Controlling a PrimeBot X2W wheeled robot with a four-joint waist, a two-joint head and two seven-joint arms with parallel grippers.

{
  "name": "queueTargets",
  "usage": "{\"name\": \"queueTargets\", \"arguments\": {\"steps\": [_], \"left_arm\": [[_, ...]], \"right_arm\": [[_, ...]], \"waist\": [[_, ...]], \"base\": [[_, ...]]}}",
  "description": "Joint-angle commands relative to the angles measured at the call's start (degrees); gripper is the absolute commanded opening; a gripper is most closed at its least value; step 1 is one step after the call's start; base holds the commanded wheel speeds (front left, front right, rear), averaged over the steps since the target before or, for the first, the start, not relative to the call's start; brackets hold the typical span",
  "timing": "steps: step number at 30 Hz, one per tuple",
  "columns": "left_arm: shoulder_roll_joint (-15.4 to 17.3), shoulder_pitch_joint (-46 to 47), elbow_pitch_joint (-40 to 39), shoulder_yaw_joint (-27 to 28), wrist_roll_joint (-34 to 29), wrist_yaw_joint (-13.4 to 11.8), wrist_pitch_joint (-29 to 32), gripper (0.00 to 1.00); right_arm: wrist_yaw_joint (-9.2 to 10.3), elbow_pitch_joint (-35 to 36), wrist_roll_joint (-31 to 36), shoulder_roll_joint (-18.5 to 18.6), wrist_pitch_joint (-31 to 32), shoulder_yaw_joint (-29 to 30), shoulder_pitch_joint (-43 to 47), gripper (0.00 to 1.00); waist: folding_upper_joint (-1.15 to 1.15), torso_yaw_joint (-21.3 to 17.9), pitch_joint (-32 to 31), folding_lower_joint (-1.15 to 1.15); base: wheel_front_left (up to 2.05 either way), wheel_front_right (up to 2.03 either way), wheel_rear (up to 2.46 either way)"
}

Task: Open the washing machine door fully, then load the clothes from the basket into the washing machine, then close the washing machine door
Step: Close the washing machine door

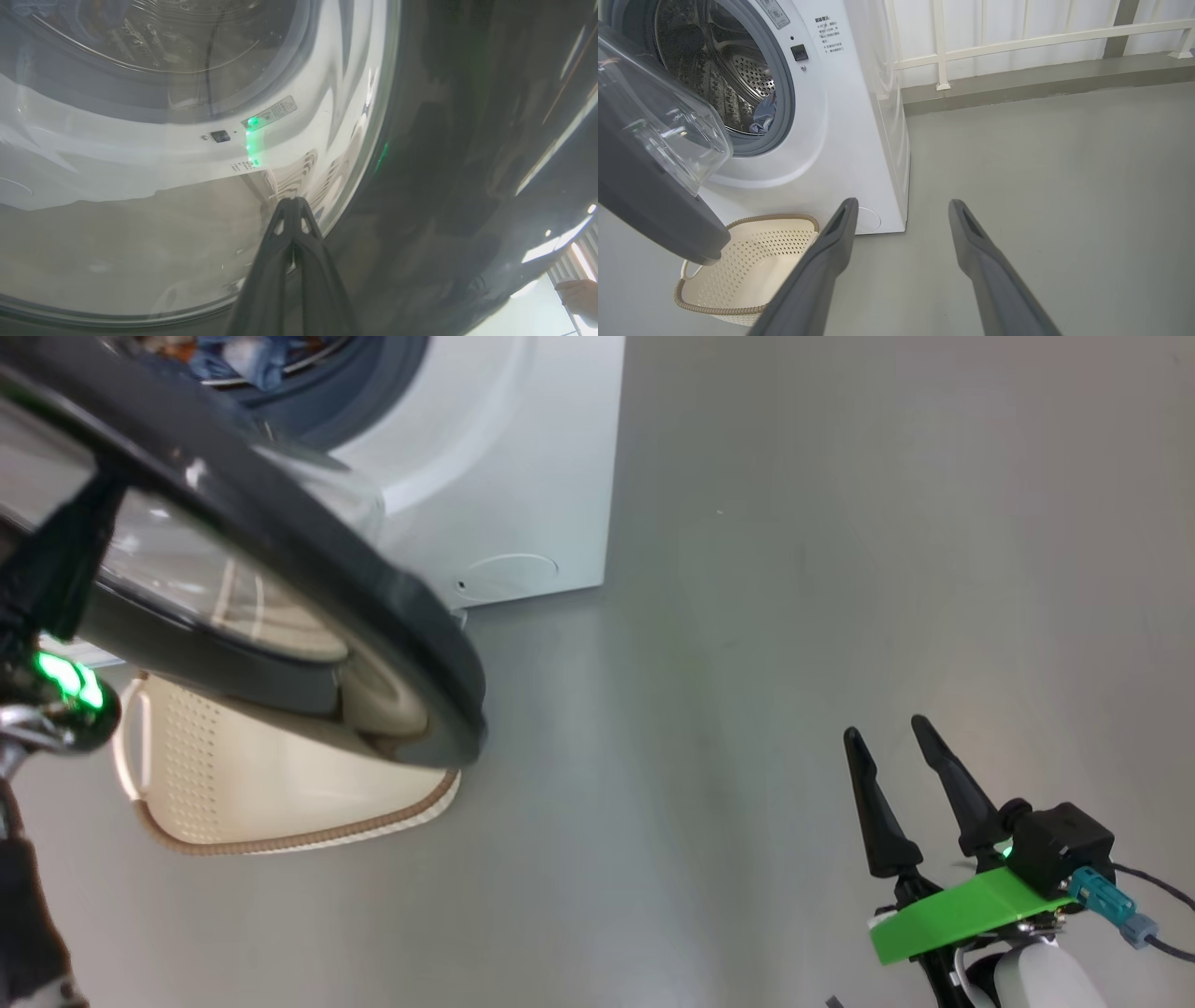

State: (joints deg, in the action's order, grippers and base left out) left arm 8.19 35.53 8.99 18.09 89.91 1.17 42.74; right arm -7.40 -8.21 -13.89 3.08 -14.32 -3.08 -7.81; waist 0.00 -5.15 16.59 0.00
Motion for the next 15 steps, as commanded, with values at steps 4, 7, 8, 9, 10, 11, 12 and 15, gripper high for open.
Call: {"name": "queueTargets", "arguments": {"steps": [4,7,8,9,10,11,12,15], "left_arm": [[2.5,4.3,1.2,1.4,-1.5,0.9,-1.6,0.0],[2.9,5.7,3.2,1.6,-2.1,1.6,-2.7,0.0],[3.0,6.1,3.9,1.6,-2.3,1.8,-2.9,0.0],[3.1,6.5,4.6,1.6,-2.5,2.2,-3.1,0.0],[3.1,6.7,5.2,1.6,-2.6,2.5,-3.3,0.0],[3.2,7.0,5.8,1.6,-2.7,2.8,-3.5,0.0],[3.1,7.2,6.2,1.7,-2.8,3.1,-3.7,0.0],[2.8,7.4,7.1,1.4,-3.0,3.9,-4.1,0.0]], "right_arm": [[-0.09,1.6,-0.5,-0.2,-0.7,-1.5,-1.6,1.0],[-0.09,1.8,-0.8,-0.2,-0.7,-1.6,-1.8,1.0],[-0.09,1.8,-0.9,-0.2,-0.7,-1.6,-1.9,1.0],[-0.09,1.9,-1.0,-0.2,-0.7,-1.6,-2.0,1.0],[-0.09,1.9,-1.1,-0.2,-0.7,-1.5,-2.0,1.0],[-0.09,1.9,-1.2,-0.2,-0.7,-1.5,-2.1,1.0],[-0.09,2.0,-1.2,-0.2,-0.7,-1.5,-2.1,1.0],[-0.09,1.8,-1.4,-0.2,-0.7,-1.3,-2.3,1.0]], "waist": [[0.0,-1.5,1.6,0.0],[0.0,-2.0,2.2,0.0],[0.0,-2.1,2.4,0.0],[0.0,-2.2,2.6,0.0],[0.0,-2.2,2.7,0.0],[0.0,-2.3,2.8,0.0],[0.0,-2.3,2.9,0.0],[0.0,-2.1,2.7,0.0]], "base": [[0.0,0.0,0.0],[0.0,0.0,0.0],[0.0,0.0,0.0],[0.0,0.0,0.0],[0.0,0.0,0.0],[0.0,0.0,0.0],[0.0,0.0,0.0],[0.0,0.0,0.0]]}}
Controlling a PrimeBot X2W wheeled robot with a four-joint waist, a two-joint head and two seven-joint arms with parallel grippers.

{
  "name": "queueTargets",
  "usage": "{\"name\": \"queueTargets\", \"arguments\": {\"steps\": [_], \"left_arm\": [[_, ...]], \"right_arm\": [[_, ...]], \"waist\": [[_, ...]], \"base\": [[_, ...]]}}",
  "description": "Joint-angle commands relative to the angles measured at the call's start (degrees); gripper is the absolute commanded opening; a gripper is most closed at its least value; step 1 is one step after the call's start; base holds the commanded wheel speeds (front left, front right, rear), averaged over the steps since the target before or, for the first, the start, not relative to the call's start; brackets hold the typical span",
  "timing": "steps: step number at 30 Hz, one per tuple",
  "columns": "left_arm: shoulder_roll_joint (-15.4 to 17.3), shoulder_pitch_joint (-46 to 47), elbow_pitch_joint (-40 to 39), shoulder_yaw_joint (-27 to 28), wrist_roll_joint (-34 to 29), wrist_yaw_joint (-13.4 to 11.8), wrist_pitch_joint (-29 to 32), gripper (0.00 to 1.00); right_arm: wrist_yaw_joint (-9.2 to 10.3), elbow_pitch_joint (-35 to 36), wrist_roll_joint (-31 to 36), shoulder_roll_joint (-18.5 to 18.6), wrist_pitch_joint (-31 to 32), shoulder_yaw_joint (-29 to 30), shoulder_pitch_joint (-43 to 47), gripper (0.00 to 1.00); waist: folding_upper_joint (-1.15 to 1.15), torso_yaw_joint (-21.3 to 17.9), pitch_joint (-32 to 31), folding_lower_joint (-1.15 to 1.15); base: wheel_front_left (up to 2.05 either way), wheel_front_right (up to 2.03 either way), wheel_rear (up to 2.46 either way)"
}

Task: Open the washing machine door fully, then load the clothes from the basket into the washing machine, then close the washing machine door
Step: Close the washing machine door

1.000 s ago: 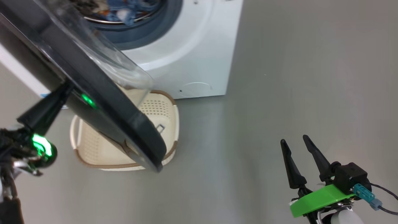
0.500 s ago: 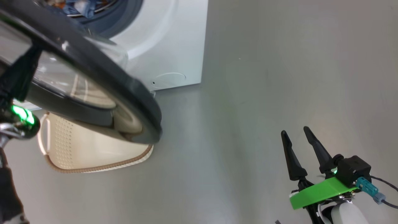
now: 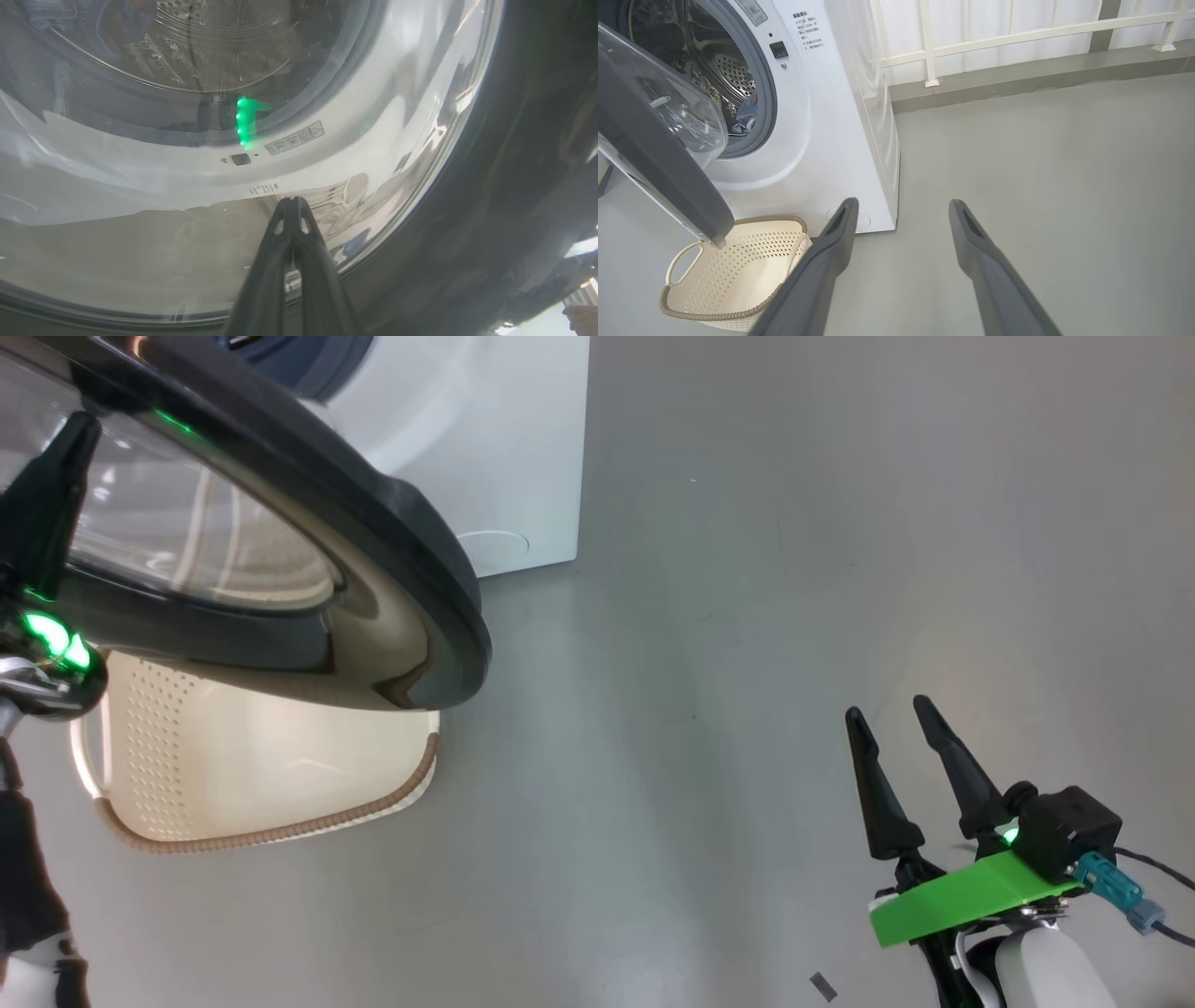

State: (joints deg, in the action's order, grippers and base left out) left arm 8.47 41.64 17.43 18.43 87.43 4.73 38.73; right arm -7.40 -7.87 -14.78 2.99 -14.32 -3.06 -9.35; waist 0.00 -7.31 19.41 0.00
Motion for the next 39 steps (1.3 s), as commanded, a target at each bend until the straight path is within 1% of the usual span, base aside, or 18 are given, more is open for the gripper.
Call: {"name": "queueTargets", "arguments": {"steps": [1,11,21,25,31,39], "left_arm": [[2.3,1.1,-1.3,1.0,-0.6,0.6,-0.2,0.0],[1.1,-1.8,-1.8,1.5,-0.2,2.3,-0.6,0.0],[-1.5,-7.9,-7.1,1.9,0.3,2.7,-1.5,0.0],[-2.0,-10.7,-10.1,2.1,-0.9,2.7,-3.0,0.0],[-3.5,-15.6,-14.2,2.8,0.7,2.7,-4.2,0.0],[-4.6,-21.1,-17.0,2.7,0.8,2.8,-6.2,0.0]], "right_arm": [[-0.09,1.4,-0.5,-0.1,-0.7,-1.2,-0.8,1.0],[-0.09,0.5,0.0,-0.1,-0.7,-1.1,-0.2,1.0],[-0.09,-0.5,0.2,-0.1,-0.7,-1.2,1.6,1.0],[-0.09,-0.7,0.2,-0.1,-0.7,-1.3,2.2,1.0],[-0.09,-0.7,0.3,-0.1,-0.7,-1.5,2.9,1.0],[-0.09,-1.1,-0.1,-0.1,-0.7,-1.6,3.7,1.0]], "waist": [[0.0,0.3,-0.3,0.0],[0.0,3.0,-4.6,0.0],[0.0,6.0,-9.1,0.0],[0.0,6.6,-10.2,0.0],[0.0,7.2,-11.4,0.0],[0.0,7.3,-12.9,0.0]], "base": [[0.0,0.0,0.0],[0.0,0.0,0.0],[0.0,0.0,0.0],[0.0,0.0,0.0],[0.0,0.0,0.0],[0.0,0.0,0.0]]}}
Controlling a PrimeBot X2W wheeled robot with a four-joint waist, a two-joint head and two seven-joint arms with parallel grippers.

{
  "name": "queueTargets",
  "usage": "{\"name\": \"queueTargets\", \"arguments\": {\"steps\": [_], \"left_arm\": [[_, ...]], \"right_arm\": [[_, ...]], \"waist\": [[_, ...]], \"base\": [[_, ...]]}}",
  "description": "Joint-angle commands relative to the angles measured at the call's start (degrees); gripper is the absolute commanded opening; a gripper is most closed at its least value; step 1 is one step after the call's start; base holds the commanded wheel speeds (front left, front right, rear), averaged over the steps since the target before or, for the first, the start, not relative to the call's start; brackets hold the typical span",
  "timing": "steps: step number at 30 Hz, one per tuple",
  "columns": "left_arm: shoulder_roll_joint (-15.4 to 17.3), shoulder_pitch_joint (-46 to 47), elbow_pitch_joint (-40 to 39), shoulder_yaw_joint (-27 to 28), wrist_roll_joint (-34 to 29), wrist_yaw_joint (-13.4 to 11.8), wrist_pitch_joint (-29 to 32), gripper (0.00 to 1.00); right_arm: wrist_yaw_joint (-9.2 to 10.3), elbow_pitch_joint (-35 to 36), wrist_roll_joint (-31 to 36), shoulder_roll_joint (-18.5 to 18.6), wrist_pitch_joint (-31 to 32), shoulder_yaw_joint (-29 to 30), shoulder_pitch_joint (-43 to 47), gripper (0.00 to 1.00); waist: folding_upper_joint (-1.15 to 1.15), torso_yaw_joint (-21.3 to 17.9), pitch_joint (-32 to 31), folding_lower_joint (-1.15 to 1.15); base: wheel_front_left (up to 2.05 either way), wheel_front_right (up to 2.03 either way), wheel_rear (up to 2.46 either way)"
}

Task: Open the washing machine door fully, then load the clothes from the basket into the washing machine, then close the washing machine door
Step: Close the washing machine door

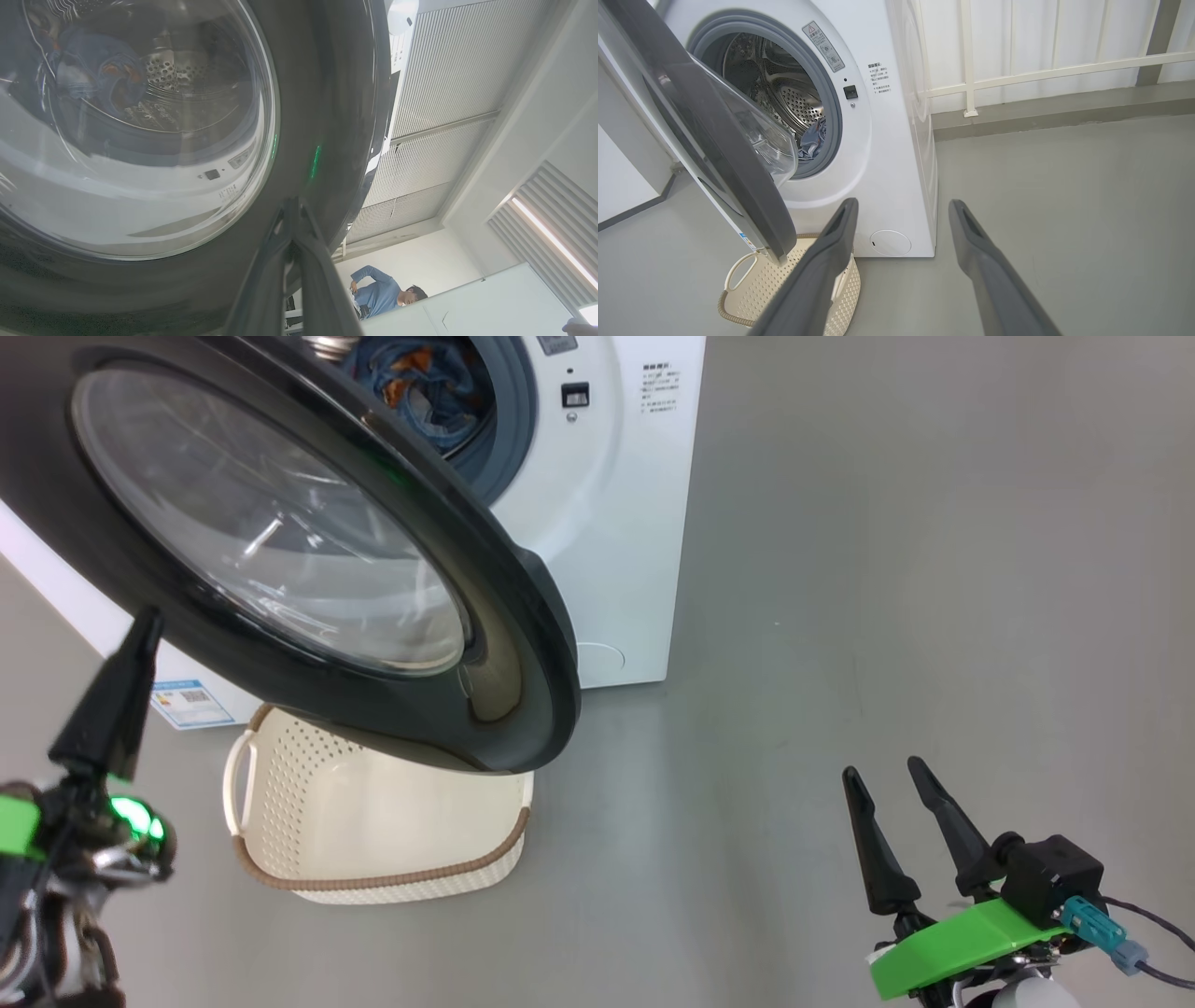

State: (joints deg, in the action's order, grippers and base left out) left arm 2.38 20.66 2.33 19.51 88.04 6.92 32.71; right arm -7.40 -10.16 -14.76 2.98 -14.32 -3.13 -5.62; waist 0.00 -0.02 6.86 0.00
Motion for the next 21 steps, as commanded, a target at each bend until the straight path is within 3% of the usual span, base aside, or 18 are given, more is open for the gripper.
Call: {"name": "queueTargets", "arguments": {"steps": [1,6,7,8,9,10,21], "left_arm": [[1.4,-1.0,-2.1,1.7,0.3,0.6,-0.8,0.0],[1.0,-3.9,-4.1,1.7,-0.6,0.6,-4.3,0.0],[0.9,-4.3,-4.5,1.7,-0.3,0.6,-5.1,0.06],[0.9,-4.7,-4.9,1.8,-0.6,0.6,-6.2,0.31],[0.8,-5.1,-5.3,1.7,-1.0,0.6,-7.1,0.96],[0.8,-5.5,-5.7,1.3,-1.2,0.6,-7.5,1.0],[1.8,-7.1,-7.3,-1.1,-4.0,0.6,-13.4,1.0]], "right_arm": [[-0.09,1.1,-0.2,-0.1,-0.7,-1.6,0.0,1.0],[-0.09,1.0,0.0,-0.1,-0.7,-1.6,0.4,1.0],[-0.09,1.0,0.0,-0.1,-0.7,-1.6,0.4,1.0],[-0.09,1.0,-0.1,-0.1,-0.7,-1.7,0.4,1.0],[-0.09,1.0,-0.1,-0.1,-0.7,-1.7,0.5,1.0],[-0.09,1.0,-0.2,-0.1,-0.7,-1.8,0.5,1.0],[-0.09,0.7,-0.4,-0.1,-0.7,-2.0,0.2,1.0]], "waist": [[0.0,0.1,-0.5,0.0],[0.0,0.3,-1.2,0.0],[0.0,0.3,-1.3,0.0],[0.0,0.4,-1.3,0.0],[0.0,0.5,-1.3,0.0],[0.0,0.6,-1.3,0.0],[0.0,1.0,-1.1,0.0]], "base": [[0.0,0.0,0.0],[0.0,0.0,0.0],[0.0,0.0,0.0],[0.0,0.0,0.0],[0.0,0.0,0.0],[0.0,0.0,0.0],[0.0,0.0,0.0]]}}
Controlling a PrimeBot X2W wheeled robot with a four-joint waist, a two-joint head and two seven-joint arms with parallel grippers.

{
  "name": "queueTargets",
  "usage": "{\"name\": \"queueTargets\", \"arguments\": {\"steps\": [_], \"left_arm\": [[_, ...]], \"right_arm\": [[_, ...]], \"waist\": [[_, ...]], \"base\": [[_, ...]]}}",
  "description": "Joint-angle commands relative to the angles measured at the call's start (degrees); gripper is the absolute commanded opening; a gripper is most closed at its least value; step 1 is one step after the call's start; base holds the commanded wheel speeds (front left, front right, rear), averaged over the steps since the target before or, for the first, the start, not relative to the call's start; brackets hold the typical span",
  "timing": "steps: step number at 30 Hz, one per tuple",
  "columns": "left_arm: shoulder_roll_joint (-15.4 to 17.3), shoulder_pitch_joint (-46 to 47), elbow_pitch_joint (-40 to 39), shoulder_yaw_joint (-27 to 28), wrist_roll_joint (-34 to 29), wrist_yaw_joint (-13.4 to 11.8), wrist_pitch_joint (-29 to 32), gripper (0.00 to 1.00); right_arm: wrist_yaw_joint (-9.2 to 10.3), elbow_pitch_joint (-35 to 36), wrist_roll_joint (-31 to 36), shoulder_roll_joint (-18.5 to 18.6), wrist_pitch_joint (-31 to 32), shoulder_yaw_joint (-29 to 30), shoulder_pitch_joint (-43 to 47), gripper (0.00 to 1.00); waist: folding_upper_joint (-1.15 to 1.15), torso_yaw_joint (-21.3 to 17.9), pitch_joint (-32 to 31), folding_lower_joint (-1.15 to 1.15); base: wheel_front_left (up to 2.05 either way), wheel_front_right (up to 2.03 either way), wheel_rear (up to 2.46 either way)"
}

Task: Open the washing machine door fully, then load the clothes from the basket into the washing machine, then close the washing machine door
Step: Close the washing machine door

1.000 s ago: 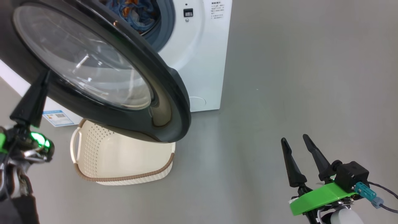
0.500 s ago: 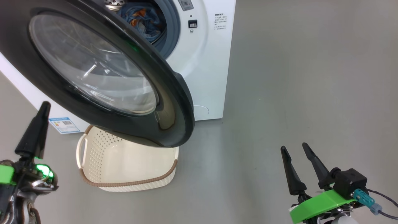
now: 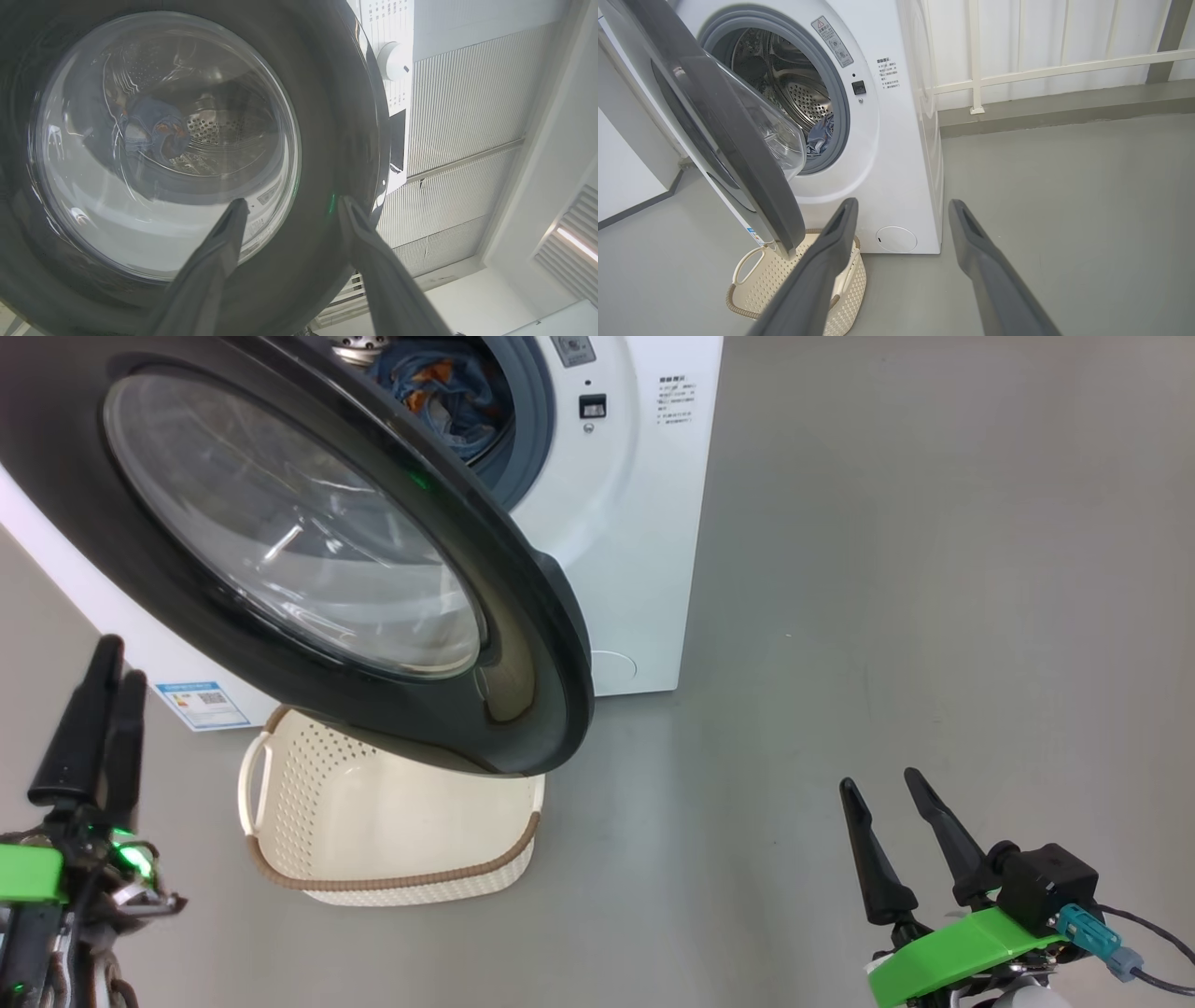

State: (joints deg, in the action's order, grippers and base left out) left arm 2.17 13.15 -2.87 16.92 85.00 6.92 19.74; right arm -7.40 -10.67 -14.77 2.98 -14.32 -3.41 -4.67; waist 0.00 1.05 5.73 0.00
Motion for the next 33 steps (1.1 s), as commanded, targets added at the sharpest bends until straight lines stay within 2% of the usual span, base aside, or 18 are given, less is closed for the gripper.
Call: {"name": "queueTargets", "arguments": {"steps": [1,8,14,15,19,24,27,33], "left_arm": [[2.5,0.3,-2.4,1.1,-1.9,0.6,-1.3,1.0],[7.7,-1.0,-4.5,-5.5,-10.4,0.6,-10.9,1.0],[13.2,-2.1,-4.3,-12.3,-14.3,0.6,-22.8,1.0],[13.2,-2.1,-4.3,-12.3,-14.3,0.6,-22.8,1.0],[18.0,-2.6,-2.3,-17.6,-18.0,0.6,-30.5,1.0],[22.6,-2.6,1.6,-22.4,-24.9,0.6,-34.3,1.0],[23.2,-2.2,3.5,-22.8,-29.8,0.6,-34.7,1.0],[20.7,-2.9,5.0,-18.4,-42.2,0.6,-34.7,1.0]], "right_arm": [[-0.09,1.2,-0.4,-0.1,-0.7,-1.7,-0.7,1.0],[-0.09,1.4,-0.4,-0.1,-0.7,-1.4,-0.8,1.0],[-0.09,1.3,-0.6,-0.1,-0.7,-1.4,-0.9,1.0],[-0.09,1.3,-0.6,-0.1,-0.7,-1.4,-0.9,1.0],[-0.09,1.3,-0.5,-0.1,-0.7,-1.3,-0.7,1.0],[-0.09,1.4,-0.5,-0.1,-0.7,-1.3,-0.5,1.0],[-0.09,1.5,-0.6,-0.1,-0.7,-1.3,-0.4,1.0],[-0.09,1.6,-0.7,-0.1,-0.7,-1.2,-0.4,1.0]], "waist": [[0.0,-0.1,0.1,0.0],[0.0,-0.3,0.4,0.0],[0.0,-0.3,0.4,0.0],[0.0,-0.3,0.4,0.0],[0.0,-0.2,0.2,0.0],[0.0,0.0,0.2,0.0],[0.0,0.0,0.2,0.0],[0.0,0.1,0.5,0.0]], "base": [[0.0,0.0,0.0],[0.0,0.0,0.0],[0.0,0.0,0.0],[0.0,0.0,0.0],[0.0,0.0,0.0],[0.0,0.0,0.0],[0.0,0.0,0.0],[0.0,0.0,0.0]]}}
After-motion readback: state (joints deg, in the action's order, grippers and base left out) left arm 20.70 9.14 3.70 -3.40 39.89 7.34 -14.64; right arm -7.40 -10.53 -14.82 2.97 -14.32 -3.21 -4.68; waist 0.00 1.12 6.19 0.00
